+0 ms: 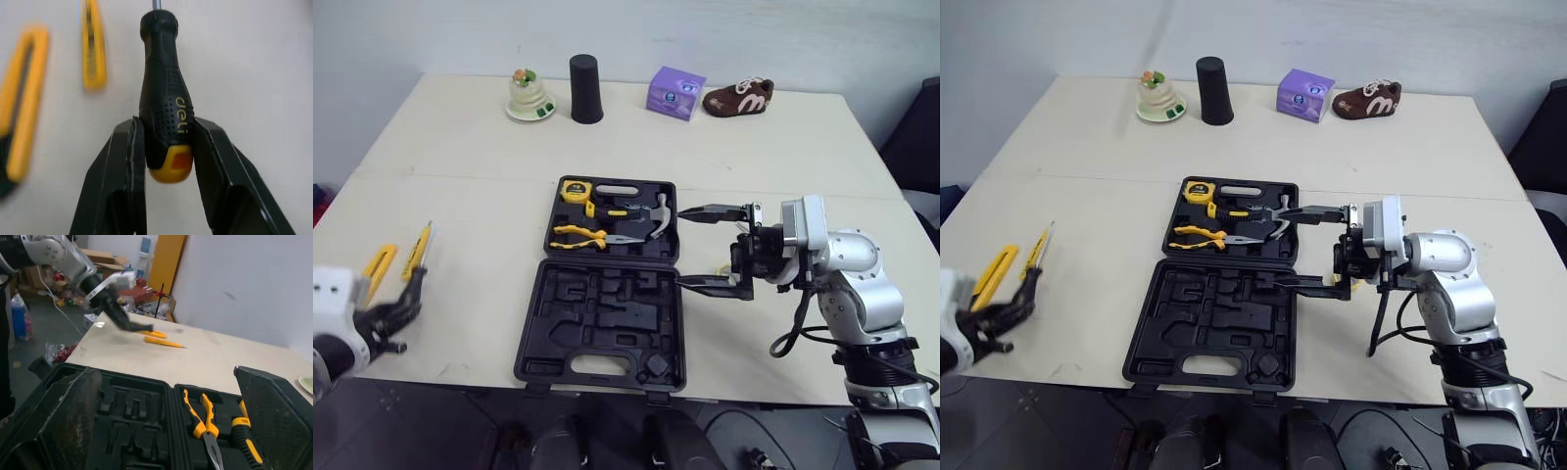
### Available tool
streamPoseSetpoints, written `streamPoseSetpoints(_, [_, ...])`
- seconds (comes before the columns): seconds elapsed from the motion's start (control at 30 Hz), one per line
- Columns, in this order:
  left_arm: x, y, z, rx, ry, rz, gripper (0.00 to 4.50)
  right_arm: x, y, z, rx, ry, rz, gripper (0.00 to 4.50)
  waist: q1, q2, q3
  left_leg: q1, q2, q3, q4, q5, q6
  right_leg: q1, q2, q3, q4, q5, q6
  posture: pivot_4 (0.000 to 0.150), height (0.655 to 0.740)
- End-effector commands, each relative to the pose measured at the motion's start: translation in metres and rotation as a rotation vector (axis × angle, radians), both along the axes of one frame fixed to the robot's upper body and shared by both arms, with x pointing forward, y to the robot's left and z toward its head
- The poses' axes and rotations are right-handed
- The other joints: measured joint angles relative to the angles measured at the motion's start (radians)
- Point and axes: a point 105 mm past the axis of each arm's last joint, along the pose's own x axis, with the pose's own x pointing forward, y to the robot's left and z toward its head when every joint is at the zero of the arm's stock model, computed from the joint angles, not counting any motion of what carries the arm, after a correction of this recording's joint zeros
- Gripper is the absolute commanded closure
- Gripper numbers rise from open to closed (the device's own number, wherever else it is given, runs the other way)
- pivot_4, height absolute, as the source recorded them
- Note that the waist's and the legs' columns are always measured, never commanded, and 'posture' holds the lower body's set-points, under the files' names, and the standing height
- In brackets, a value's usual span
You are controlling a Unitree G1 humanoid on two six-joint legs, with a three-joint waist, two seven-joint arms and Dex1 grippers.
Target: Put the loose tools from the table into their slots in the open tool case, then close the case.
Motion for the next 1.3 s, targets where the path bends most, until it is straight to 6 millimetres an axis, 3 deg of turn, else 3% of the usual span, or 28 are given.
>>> streamPoseSetpoints(0.03, [0.008,-0.055,0.048,0.163,-0.183,-0.383,3.57,-0.002,-0.02,0.005,-0.041,-0.054,-0.065,0.0,0.008,0.0,0.0,0.0,0.0,0.0,0.0,0.0,0.0,0.0,0.0,-0.001,-0.001,0.0,0.0,0.15,0.74])
streamPoseSetpoints(0.23, [0.012,-0.091,0.048,0.279,-0.112,-0.755,3.57,0.005,-0.045,-0.004,-0.145,-0.036,-0.156,0.0,-0.001,0.001,0.001,0.002,0.0,0.001,-0.002,-0.001,0.0,0.004,0.001,-0.001,-0.006,0.001,0.0,0.15,0.74])
streamPoseSetpoints(0.33, [0.024,-0.11,0.038,0.397,0.005,-0.986,3.57,0.004,-0.059,-0.011,-0.195,0.023,-0.203,0.0,0.002,0.003,0.002,0.001,0.001,0.001,-0.002,-0.001,0.0,0.003,0.003,-0.001,-0.007,0.001,0.0,0.15,0.74])
streamPoseSetpoints(0.63, [0.055,-0.151,0.016,0.547,0.227,-1.251,3.57,-0.005,-0.061,-0.021,-0.214,0.03,-0.24,0.0,0.003,0.003,0.002,-0.005,0.0,0.004,0.0,-0.001,0.001,-0.004,0.006,0.002,-0.007,0.002,0.002,0.15,0.74])
streamPoseSetpoints(0.73, [0.069,-0.161,0.007,0.626,0.275,-1.277,3.57,-0.011,-0.057,-0.02,-0.189,0.011,-0.242,0.0,0.011,0.004,0.002,-0.011,0.001,0.003,0.005,-0.001,0.0,-0.009,0.017,0.004,-0.004,0.002,0.002,0.15,0.74])
streamPoseSetpoints(0.9, [0.088,-0.17,0.002,0.719,0.288,-1.265,3.57,-0.016,-0.056,-0.025,-0.191,0.019,-0.249,0.0,0.015,0.003,0.002,-0.011,0.003,0.003,0.007,-0.001,0.0,-0.01,0.017,0.006,-0.001,0.002,0.002,0.15,0.74])
streamPoseSetpoints(1.07, [0.095,-0.179,0.001,0.747,0.294,-1.261,3.57,-0.02,-0.057,-0.028,-0.192,0.024,-0.252,0.0,0.025,0.004,0.002,-0.011,0.004,0.003,0.009,-0.001,0.0,-0.01,0.017,0.006,0.0,0.002,0.002,0.15,0.74])
streamPoseSetpoints(1.3, [0.098,-0.169,0.0,0.798,0.343,-1.235,3.57,-0.023,-0.058,-0.032,-0.19,0.032,-0.249,0.0,0.027,0.004,0.002,-0.011,0.005,0.002,0.012,-0.001,0.0,-0.01,0.017,0.006,0.004,0.002,0.002,0.15,0.74])
